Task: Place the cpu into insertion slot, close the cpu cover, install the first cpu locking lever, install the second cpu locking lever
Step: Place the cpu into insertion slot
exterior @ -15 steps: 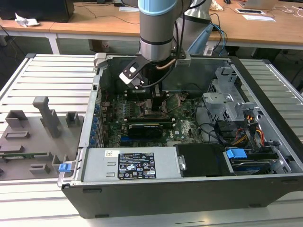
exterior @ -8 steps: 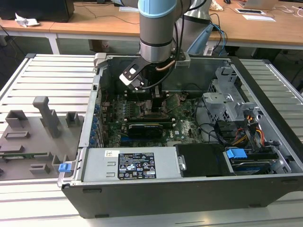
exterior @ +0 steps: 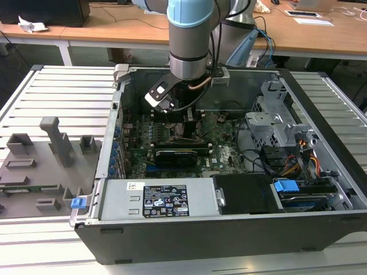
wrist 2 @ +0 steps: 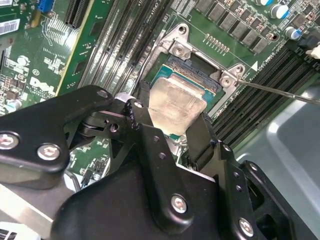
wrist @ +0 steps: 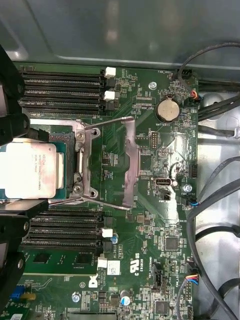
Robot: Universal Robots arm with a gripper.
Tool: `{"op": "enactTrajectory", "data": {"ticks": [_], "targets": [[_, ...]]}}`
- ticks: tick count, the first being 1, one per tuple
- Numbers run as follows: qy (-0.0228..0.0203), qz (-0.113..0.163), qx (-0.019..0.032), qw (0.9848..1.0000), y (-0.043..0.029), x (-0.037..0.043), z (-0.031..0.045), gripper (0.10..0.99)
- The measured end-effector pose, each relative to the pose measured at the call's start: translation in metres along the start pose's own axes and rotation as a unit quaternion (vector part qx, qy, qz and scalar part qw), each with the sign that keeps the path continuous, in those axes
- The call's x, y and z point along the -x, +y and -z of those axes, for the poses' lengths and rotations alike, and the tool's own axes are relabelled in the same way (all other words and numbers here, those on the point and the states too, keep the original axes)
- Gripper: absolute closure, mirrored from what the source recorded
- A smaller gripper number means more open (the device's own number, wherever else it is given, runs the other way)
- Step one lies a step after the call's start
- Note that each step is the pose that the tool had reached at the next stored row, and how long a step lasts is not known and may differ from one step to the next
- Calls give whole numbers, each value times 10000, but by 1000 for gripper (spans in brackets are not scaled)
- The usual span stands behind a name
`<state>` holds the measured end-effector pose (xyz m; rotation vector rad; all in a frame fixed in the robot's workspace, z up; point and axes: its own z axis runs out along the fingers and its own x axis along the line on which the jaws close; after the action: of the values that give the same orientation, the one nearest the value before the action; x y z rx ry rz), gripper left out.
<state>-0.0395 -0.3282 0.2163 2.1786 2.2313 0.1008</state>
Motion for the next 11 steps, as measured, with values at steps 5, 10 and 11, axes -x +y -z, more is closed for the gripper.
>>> {"op": "enactTrajectory", "data": {"ticks": [5, 10, 11], "targets": [[-1, -35, 1, 10000, -10, -18, -39, 549], [-6, -104, 0, 9999, -13, -20, -79, 549], [-6, -105, 0, 9999, -13, -19, -88, 549]]}}
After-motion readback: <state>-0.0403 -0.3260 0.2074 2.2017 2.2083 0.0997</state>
